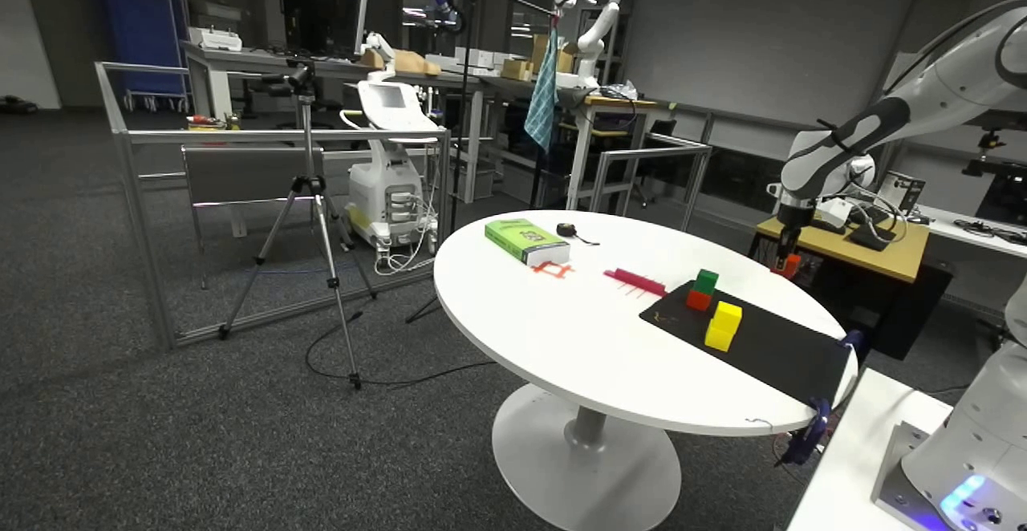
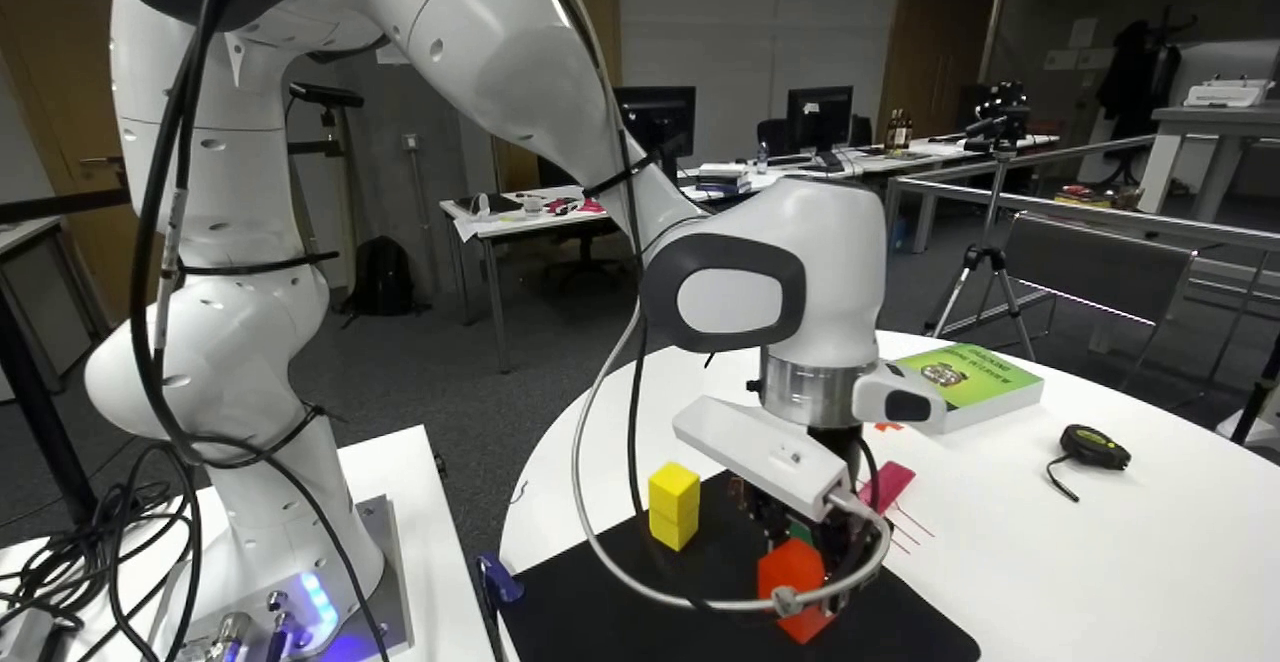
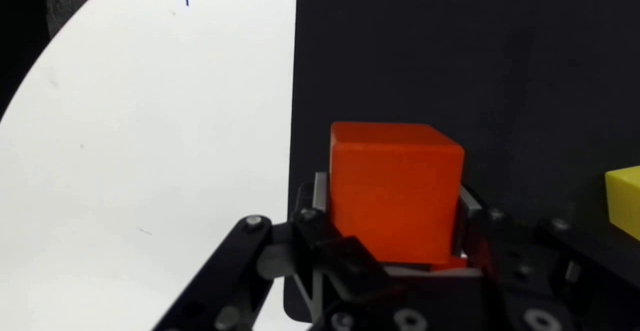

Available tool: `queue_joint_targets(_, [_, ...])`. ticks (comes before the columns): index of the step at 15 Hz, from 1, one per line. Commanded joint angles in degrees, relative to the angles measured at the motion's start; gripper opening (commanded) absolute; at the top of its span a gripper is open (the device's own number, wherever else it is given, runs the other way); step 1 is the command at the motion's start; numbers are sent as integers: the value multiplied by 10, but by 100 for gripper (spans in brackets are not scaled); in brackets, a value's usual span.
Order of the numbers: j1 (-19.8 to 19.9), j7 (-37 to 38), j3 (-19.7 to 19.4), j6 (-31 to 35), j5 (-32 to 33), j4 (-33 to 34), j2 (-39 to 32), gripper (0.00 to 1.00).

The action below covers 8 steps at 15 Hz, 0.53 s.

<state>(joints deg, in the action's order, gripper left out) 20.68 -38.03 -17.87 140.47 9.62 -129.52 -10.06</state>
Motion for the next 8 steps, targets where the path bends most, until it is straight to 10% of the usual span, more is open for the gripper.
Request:
queue_joint_targets(1, [3, 2, 7, 3, 2, -3, -7, 56])
queue_joint_targets(4, [1, 2, 13, 7, 2, -3, -19, 56])
queue_joint_targets(5, [1, 2, 13, 7, 2, -3, -19, 31])
queue_joint_targets(8, [0, 1, 22, 16, -10, -1, -37, 31])
